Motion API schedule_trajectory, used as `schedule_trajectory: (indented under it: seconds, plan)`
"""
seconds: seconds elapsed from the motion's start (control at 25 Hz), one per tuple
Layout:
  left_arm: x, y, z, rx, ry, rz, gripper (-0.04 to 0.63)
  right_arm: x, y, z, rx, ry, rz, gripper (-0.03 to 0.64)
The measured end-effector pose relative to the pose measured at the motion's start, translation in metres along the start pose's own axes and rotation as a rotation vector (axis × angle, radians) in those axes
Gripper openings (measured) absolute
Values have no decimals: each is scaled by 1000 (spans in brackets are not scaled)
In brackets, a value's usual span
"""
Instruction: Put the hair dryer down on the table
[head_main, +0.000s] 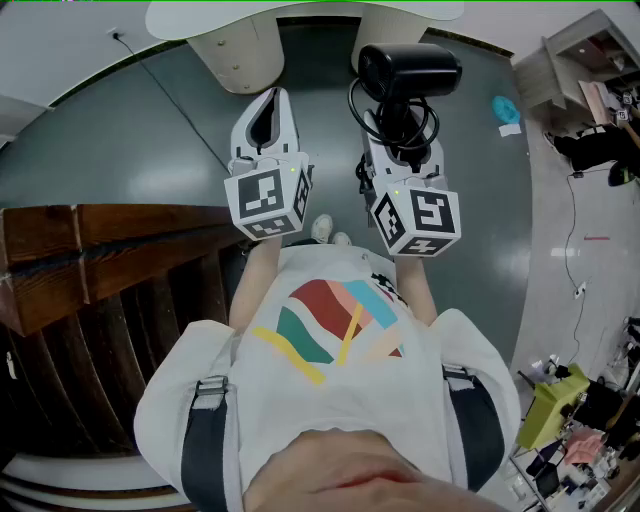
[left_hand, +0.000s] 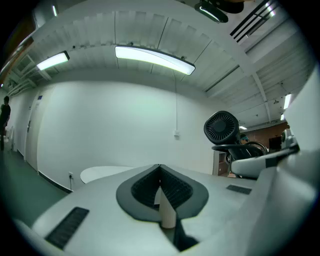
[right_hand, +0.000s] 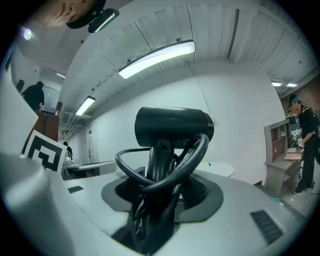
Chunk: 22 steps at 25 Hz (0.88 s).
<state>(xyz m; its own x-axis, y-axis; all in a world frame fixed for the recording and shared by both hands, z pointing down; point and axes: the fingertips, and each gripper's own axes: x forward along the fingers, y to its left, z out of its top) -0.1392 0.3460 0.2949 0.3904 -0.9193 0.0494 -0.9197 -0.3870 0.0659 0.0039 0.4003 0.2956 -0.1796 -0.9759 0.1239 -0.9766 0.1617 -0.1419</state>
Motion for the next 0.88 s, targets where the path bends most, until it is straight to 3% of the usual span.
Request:
schedule_trajectory:
  seconds: [0.6,0.88]
  plan:
    - [20,8,8,58,4,11,15,30,4,0,-31,21,26,219]
    - [30,42,1,45,-13,14,15,51,16,-13,-13,14,27,219]
